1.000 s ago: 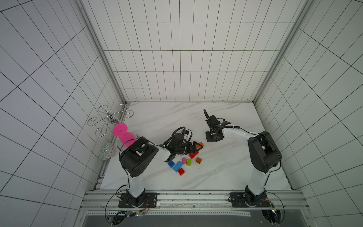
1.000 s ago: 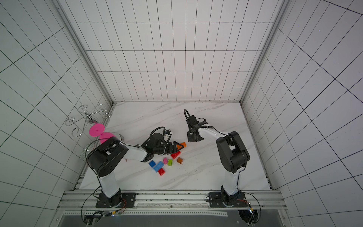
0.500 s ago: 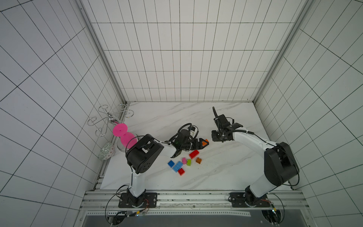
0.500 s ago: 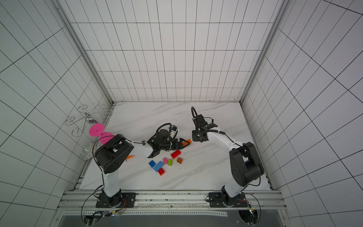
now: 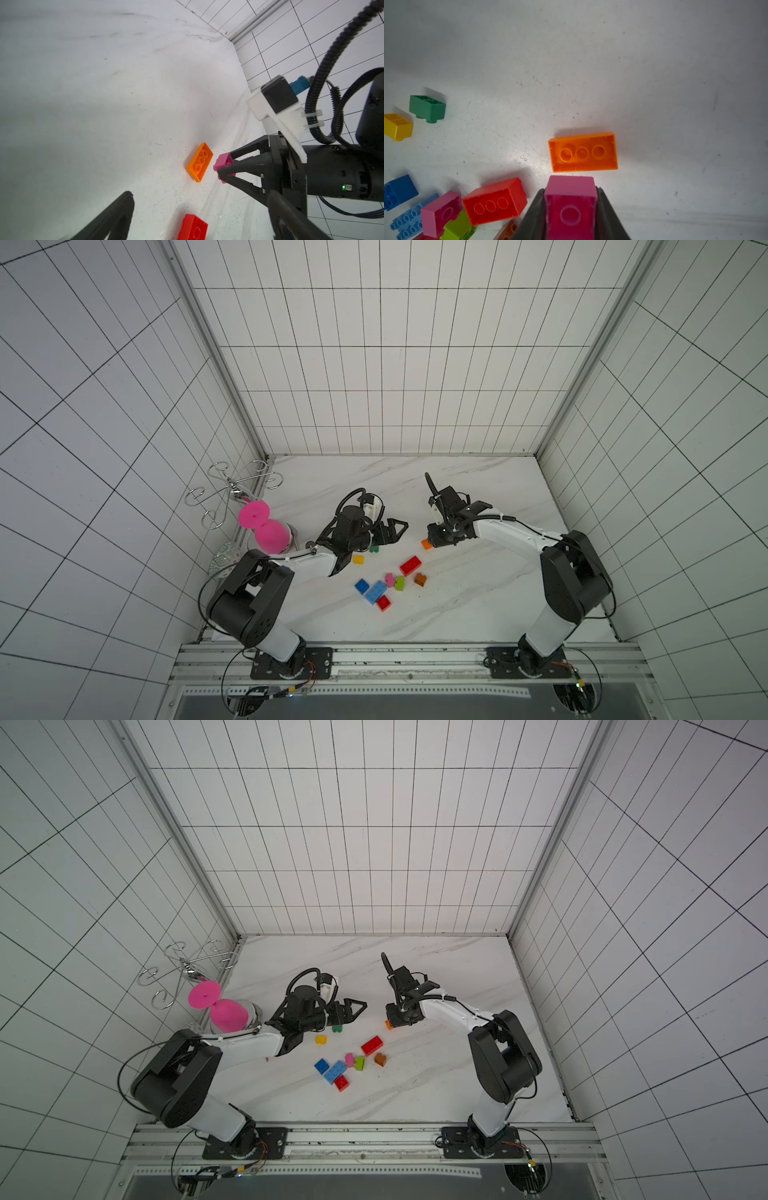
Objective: Assemble the letter p with lego
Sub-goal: Assemble the lego brick with the lego brick.
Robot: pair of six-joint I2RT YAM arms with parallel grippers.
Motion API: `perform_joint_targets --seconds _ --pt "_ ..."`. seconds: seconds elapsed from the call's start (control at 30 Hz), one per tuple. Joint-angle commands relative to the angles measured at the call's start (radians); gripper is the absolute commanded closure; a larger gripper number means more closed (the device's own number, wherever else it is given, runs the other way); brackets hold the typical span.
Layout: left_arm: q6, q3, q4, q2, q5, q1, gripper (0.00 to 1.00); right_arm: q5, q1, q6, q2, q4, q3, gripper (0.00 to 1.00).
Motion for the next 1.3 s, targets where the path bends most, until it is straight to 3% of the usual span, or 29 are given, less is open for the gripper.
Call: perform_joint_targets --seconds 0.0,0.73,1.27 --pt "0.051 -0.067 -0.007 -0.057 -0.125 0.016 0.03 0.015 0.028 -0.054 0.038 -0.043 0.066 0.78" --pt "0.035 -0.103 0.009 -0.092 -0.114 0.054 0.03 0.07 0.04 -0.077 0.165 -0.095 0.153 0.78" --pt "0.038 -0.102 0.011 -0.082 -0.113 0.054 0.03 0.113 0.039 -0.084 0.175 -0.108 0.108 0.78"
